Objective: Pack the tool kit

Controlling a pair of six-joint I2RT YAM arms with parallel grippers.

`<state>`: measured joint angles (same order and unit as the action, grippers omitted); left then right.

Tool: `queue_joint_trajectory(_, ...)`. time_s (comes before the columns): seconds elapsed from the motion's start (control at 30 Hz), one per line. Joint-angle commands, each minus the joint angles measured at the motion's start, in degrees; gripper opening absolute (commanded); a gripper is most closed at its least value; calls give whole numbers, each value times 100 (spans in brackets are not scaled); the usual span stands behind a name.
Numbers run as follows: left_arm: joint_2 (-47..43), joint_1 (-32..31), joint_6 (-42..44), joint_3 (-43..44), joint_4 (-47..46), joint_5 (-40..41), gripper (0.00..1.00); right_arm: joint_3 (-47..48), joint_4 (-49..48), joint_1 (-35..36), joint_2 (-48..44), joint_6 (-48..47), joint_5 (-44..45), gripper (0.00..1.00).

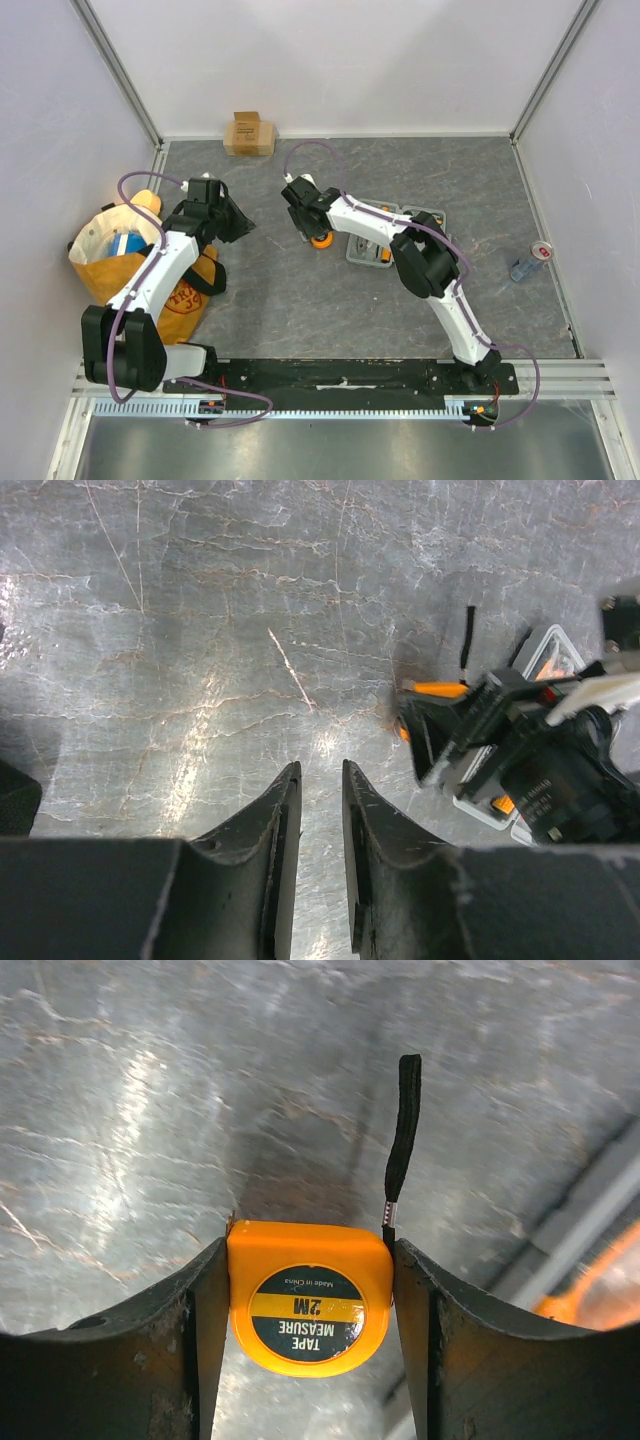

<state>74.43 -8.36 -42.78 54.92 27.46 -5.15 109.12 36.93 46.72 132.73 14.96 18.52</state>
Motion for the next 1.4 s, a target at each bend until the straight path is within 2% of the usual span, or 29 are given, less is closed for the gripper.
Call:
queue_joint_trajectory(0.0,-60,19,279,-51,-259,-127,28,-215,315,-22,-1028,16,660,41)
queue_joint_trajectory(0.27,-8,27,262,-192,-470,-408,28,-1646,341,-330,-2346,314,1030,41)
queue_joint_trajectory(0.6,159,19,262,-376,-698,-671,27,-3572,227,-1270,-3560,973,1328,40)
queue_joint_trajectory(0.8,273,19,236,-622,-979,-961,26,-4468,8,-1604,-4254,1290,1479,40)
queue_joint_trajectory(1.07,388,19,244,-701,-1059,-1076,25,-5269,-528,-1982,-4466,1141,1268,40)
queue_joint_trajectory(1.37,388,19,244,-710,-1059,-1076,25,-5463,-739,-2290,-4176,1035,1057,40)
